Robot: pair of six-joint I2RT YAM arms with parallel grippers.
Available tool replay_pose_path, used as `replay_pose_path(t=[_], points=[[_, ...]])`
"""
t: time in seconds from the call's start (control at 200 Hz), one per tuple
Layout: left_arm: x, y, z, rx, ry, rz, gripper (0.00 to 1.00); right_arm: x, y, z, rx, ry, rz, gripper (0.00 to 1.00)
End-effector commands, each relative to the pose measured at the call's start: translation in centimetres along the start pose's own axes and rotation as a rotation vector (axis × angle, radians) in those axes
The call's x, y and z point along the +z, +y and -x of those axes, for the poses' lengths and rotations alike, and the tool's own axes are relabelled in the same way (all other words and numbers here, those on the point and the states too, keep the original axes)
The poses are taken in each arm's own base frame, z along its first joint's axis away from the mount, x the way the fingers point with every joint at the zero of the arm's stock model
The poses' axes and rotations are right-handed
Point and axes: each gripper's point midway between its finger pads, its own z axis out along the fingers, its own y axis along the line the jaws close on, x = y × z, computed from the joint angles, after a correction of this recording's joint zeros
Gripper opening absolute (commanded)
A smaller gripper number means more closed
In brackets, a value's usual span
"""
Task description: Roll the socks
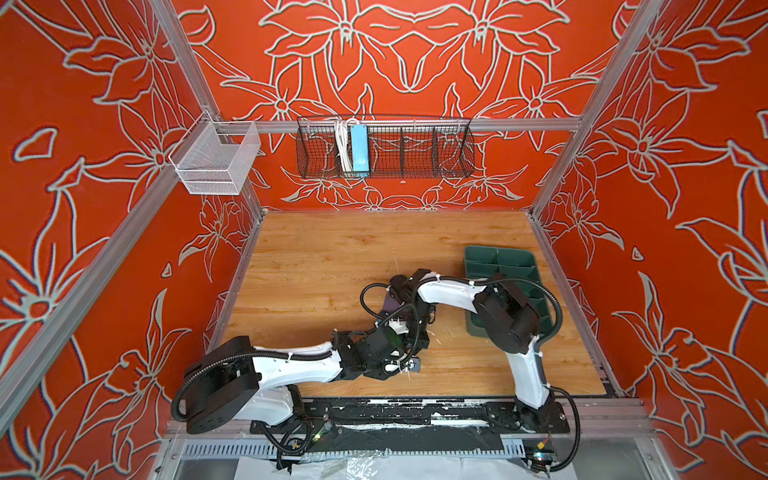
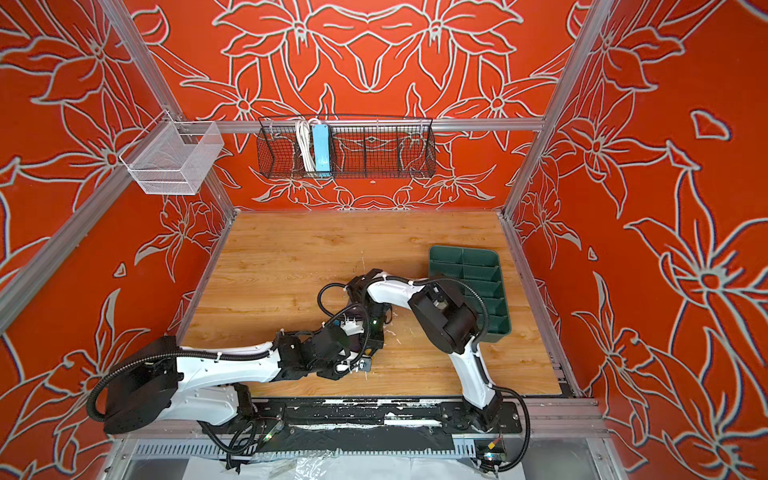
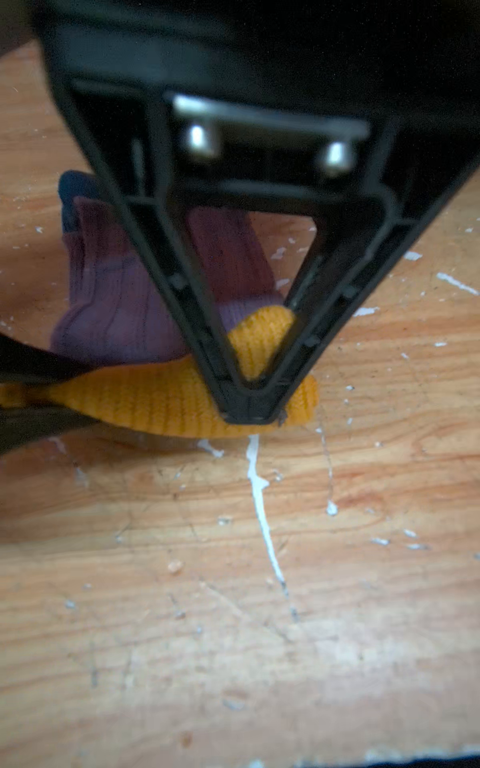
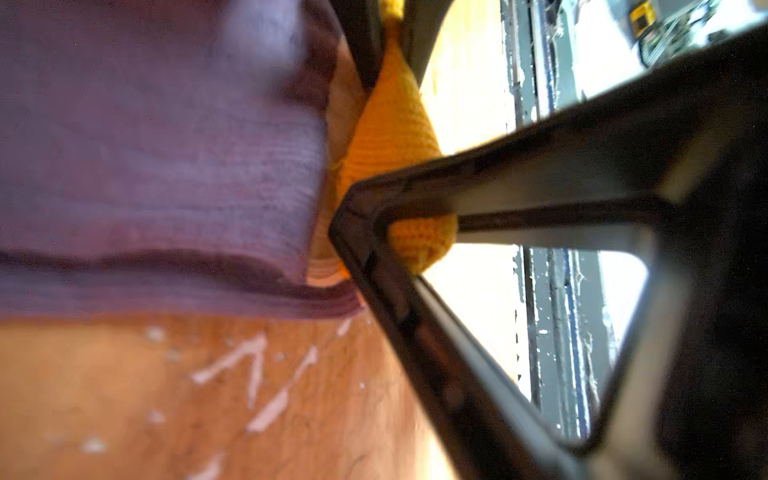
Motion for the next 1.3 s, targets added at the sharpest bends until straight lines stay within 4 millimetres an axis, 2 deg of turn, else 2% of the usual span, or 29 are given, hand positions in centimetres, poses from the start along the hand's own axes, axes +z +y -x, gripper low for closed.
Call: replay_pose_path(t=[0.0,0.01,0.02,0.025,0.03,0.04,0.05,0.185,0.315,0.415,0.51,0.555,0.595,0.636,0.711,0.796,0.856,0.996,1.151,1.296], points=[[-0.5,-0.5,-0.9,-0.016,0.014,-0.036,0.00,-1.4,-0.5,-1.1,-0.017,-0.024,-0.109,0.20],[-0.5,-0.6,-0.9,-0.016,0.012,-0.039,0.00,-1.6,-0.5,-1.1,-0.019,-0.030,-0.118,0.35],[-0.6,-0.7,-0.9,-0.016,0.011,-0.044,0.00,-1.8,-0.5,-1.2,-0.020,-0.036,-0.124,0.61],[-0.6,-0.7,-0.9,-0.016,0.010,-0.045,0.00,-1.9,-0.5,-1.2,-0.020,-0.039,-0.128,0.77],[-0.6,-0.7,-0.9,-0.016,0.009,-0.047,0.00,-1.9,-0.5,-1.2,-0.021,-0.042,-0.131,0.87],[-0.5,-0.8,-0.9,-0.015,0.009,-0.052,0.00,-2.1,-0.5,-1.2,-0.023,-0.049,-0.137,0.95],[-0.5,-0.8,-0.9,-0.015,0.008,-0.054,0.00,-2.3,-0.4,-1.2,-0.025,-0.056,-0.144,0.97],[-0.4,-1.2,-1.0,-0.025,0.001,-0.087,0.00,-5.2,-0.5,-1.5,-0.031,-0.148,-0.245,0.98],[-0.2,-1.1,-1.1,-0.051,-0.005,-0.108,0.00,-10.5,-1.7,-1.8,-0.006,-0.292,-0.449,0.98],[-0.4,-0.8,-1.2,-0.074,-0.019,-0.123,0.00,-17.1,-3.9,-2.5,0.090,-0.442,-0.771,0.98],[-0.8,-0.9,-1.1,-0.114,-0.037,-0.176,0.00,-24.8,-4.9,-4.0,0.267,-0.649,-1.118,0.98],[-1.1,-1.2,-0.9,-0.133,-0.053,-0.224,0.00,-28.0,-4.2,-5.0,0.359,-0.746,-1.248,0.98],[-1.3,-1.4,-0.7,-0.144,-0.064,-0.262,0.00,-29.7,-3.1,-5.5,0.396,-0.814,-1.299,0.98],[-1.5,-1.6,-0.6,-0.156,-0.067,-0.296,0.00,-30.6,-1.8,-5.2,0.375,-0.882,-1.306,0.98],[-1.6,-2.1,-0.7,-0.140,-0.052,-0.353,0.00,-30.1,1.3,-3.6,0.184,-0.937,-1.240,0.97],[-1.5,-2.4,-0.8,-0.162,-0.023,-0.409,0.00,-28.4,4.8,-2.3,-0.047,-0.947,-1.183,0.79],[-1.4,-2.4,-0.9,-0.181,-0.002,-0.446,0.00,-26.8,6.2,-2.2,-0.154,-0.886,-1.185,0.70],[-0.8,-2.2,-1.3,-0.228,0.041,-0.488,0.00,-22.0,7.1,-2.6,-0.392,-0.530,-1.335,0.67],[-0.4,-2.1,-1.7,-0.287,0.068,-0.520,0.00,-19.4,8.0,-1.9,-0.561,-0.315,-1.460,0.60],[-0.4,-2.3,-1.9,-0.319,0.075,-0.553,0.00,-13.2,9.1,-0.7,-0.813,-0.124,-1.448,0.58]])
